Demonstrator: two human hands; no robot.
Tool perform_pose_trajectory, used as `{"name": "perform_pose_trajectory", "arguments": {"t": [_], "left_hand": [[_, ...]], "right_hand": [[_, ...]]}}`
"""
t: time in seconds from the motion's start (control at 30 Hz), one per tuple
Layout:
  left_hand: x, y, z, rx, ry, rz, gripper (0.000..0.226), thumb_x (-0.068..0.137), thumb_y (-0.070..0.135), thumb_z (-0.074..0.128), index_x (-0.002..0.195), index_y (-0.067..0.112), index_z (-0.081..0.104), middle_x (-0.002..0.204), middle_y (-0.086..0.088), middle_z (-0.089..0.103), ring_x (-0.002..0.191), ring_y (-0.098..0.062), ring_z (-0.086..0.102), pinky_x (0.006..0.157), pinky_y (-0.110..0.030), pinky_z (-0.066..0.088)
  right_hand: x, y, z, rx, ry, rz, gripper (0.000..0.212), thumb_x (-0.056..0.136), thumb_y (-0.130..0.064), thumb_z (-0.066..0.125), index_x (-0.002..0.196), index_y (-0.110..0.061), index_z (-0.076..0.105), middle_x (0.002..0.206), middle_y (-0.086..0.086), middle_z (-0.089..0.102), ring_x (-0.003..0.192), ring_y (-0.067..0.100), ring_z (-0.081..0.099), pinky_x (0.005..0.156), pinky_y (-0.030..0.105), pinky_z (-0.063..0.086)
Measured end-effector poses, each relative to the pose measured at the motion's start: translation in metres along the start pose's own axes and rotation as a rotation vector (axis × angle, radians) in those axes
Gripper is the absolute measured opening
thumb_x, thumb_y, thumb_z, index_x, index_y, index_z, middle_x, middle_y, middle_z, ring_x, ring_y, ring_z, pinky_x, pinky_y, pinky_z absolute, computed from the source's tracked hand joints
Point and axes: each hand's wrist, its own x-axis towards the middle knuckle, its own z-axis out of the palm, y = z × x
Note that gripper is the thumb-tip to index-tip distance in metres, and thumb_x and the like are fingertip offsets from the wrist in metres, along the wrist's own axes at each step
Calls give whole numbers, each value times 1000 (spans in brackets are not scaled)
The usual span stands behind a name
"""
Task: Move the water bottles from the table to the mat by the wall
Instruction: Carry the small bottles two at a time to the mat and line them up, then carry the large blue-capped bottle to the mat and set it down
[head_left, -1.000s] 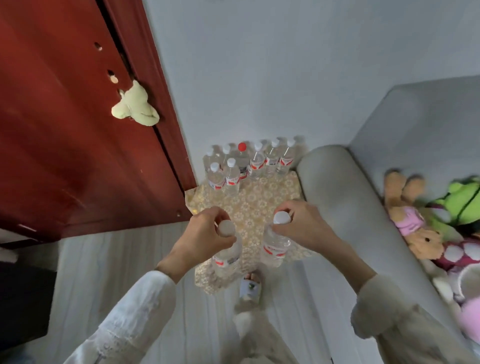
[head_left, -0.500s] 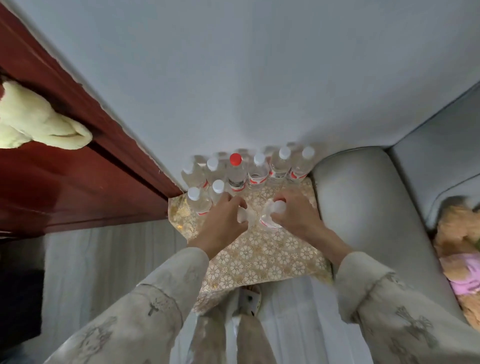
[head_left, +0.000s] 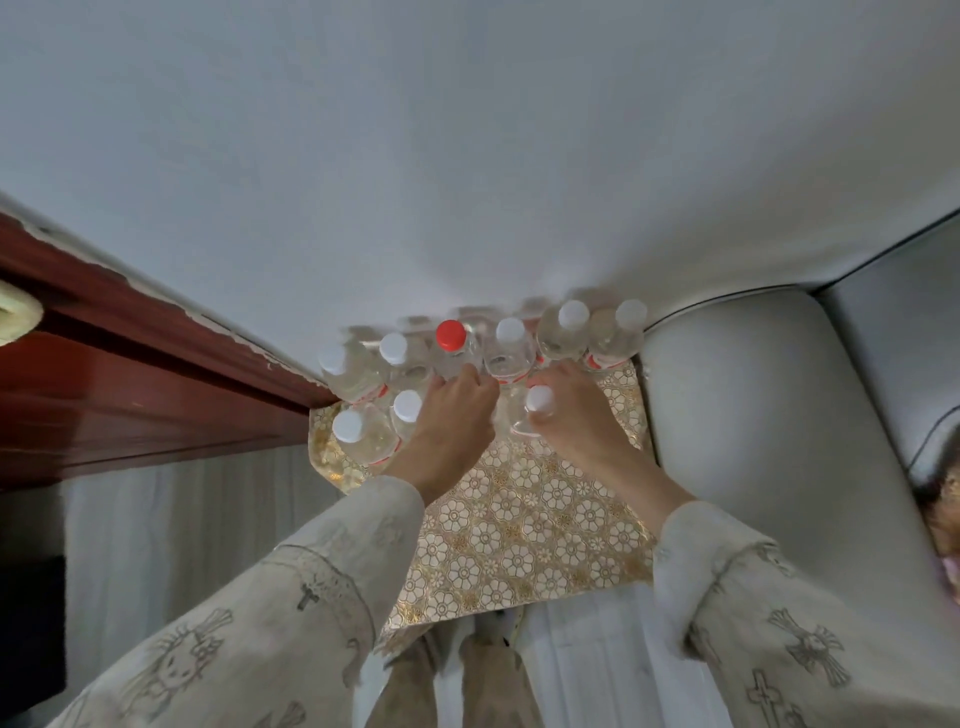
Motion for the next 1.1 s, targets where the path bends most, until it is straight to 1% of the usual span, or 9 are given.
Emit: {"name": "perform_pose_trajectory", "arguments": {"t": [0.1, 0.23, 0.43, 0.6, 0.7, 0.83, 0.97, 1.03, 1.1], "left_hand": [[7, -4, -1, -20, 39, -16, 32, 81, 7, 56, 114, 8, 52, 118, -12, 54, 101, -27, 55, 100, -39, 28], [8, -8, -2, -45, 75, -27, 31, 82, 4, 54, 113, 10, 54, 116, -12, 54, 97, -28, 55, 95, -38, 29], [5, -14, 2, -18, 129, -51, 37, 82, 5, 53, 118, 13, 47, 115, -11, 53, 96, -29, 57, 89, -39, 27], [-2, -11, 2, -61, 120, -84, 48, 81, 19, 60, 125, 15, 40, 128, -8, 47, 113, -28, 49, 99, -41, 24], [-15, -7, -11, -168, 191, -91, 47, 83, 20, 59, 126, 14, 43, 132, -10, 44, 122, -29, 40, 104, -43, 25], [-60, -6, -32, -486, 300, -151, 38, 86, 16, 56, 123, 11, 48, 128, -12, 48, 118, -27, 45, 99, -40, 39], [-133, -20, -46, -790, 360, -324, 34, 87, 17, 55, 121, 13, 50, 118, -7, 57, 98, -13, 53, 84, -26, 45], [-175, -33, -49, -849, 412, -422, 31, 88, 19, 55, 118, 15, 52, 109, -1, 60, 88, -3, 56, 74, -11, 43], [-219, -46, -52, -857, 489, -525, 28, 88, 19, 55, 116, 17, 55, 102, 5, 60, 81, 5, 54, 64, -3, 42]], "right_hand": [[6, -2, -2, -17, -22, -27, 41, 76, -6, 65, 114, -14, 55, 119, 4, 51, 107, 19, 50, 87, 22, 30], [10, -5, -3, -19, -32, -52, 39, 78, -2, 63, 114, -14, 55, 121, 5, 51, 109, 20, 51, 89, 22, 31], [14, -12, -3, -40, -42, -45, 40, 81, -3, 61, 119, -14, 52, 125, 8, 51, 112, 24, 52, 95, 33, 39], [1, -8, -6, 35, -100, 35, 56, 82, -9, 61, 131, -20, 38, 132, 9, 43, 117, 23, 48, 102, 36, 38], [-11, -11, -11, 114, -96, 69, 54, 83, -19, 62, 131, -21, 38, 132, 7, 43, 118, 20, 45, 99, 32, 35], [-38, -35, -17, 140, -78, 56, 44, 88, -27, 53, 129, -17, 41, 136, 7, 42, 121, 21, 43, 99, 33, 34], [-73, -86, -18, 125, -126, -82, 38, 89, -28, 52, 124, -12, 47, 125, 8, 55, 110, 18, 53, 93, 30, 41], [-94, -117, -11, 123, -218, -175, 37, 90, -27, 52, 123, -12, 48, 120, 7, 58, 102, 13, 55, 90, 26, 45], [-113, -150, -2, 106, -313, -280, 35, 90, -25, 52, 122, -11, 49, 114, 5, 61, 93, 8, 56, 83, 18, 46]]}}
